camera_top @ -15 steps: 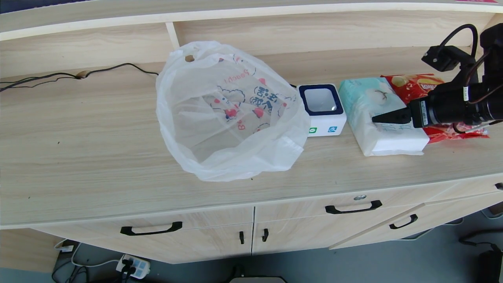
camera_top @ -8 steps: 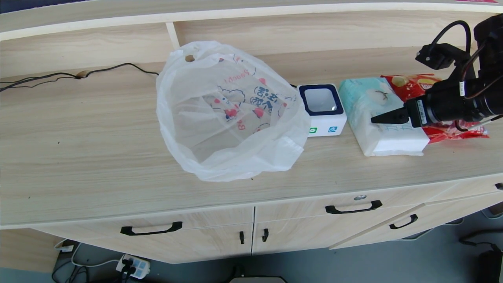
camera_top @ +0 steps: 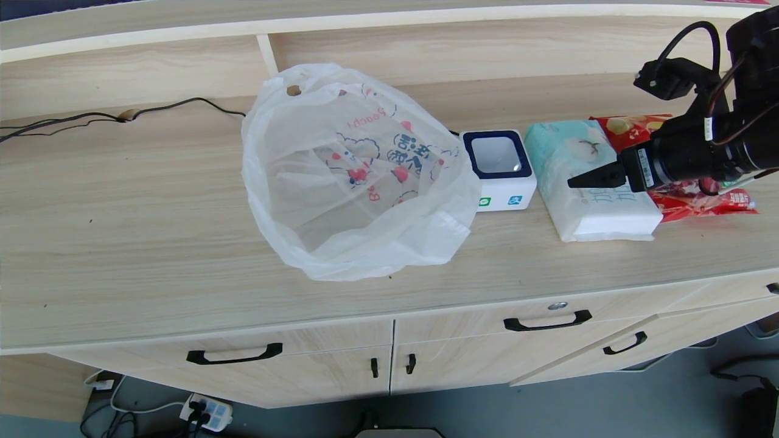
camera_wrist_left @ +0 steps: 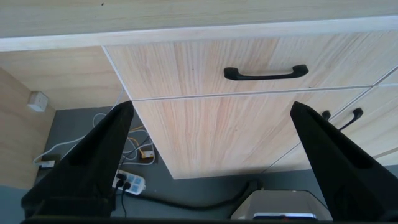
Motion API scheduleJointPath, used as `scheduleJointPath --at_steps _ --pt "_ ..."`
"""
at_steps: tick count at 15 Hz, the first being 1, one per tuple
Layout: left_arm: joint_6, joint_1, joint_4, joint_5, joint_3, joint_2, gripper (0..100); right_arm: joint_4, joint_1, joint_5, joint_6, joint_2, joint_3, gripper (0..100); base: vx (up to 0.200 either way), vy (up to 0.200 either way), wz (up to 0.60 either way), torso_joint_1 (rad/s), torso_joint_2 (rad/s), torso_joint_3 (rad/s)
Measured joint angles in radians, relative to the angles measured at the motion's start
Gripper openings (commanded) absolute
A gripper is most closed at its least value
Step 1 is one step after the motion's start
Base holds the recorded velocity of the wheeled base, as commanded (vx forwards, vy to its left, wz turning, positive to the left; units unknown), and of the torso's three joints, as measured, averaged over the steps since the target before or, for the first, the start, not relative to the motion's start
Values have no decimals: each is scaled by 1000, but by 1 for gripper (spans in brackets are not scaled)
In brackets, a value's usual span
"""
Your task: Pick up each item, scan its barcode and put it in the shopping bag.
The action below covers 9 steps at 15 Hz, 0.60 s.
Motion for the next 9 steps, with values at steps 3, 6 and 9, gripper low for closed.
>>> scheduleJointPath --at_steps 3,6,9 --pt "0 0 0 0 0 0 100 -1 3 -1 -1 9 13 100 0 0 0 0 0 0" --pt "0 0 0 0 0 0 100 -4 0 -1 -1 26 7 100 0 0 0 0 0 0" --pt "0 0 0 0 0 0 100 -2 -3 -29 0 61 -29 100 0 0 0 0 0 0"
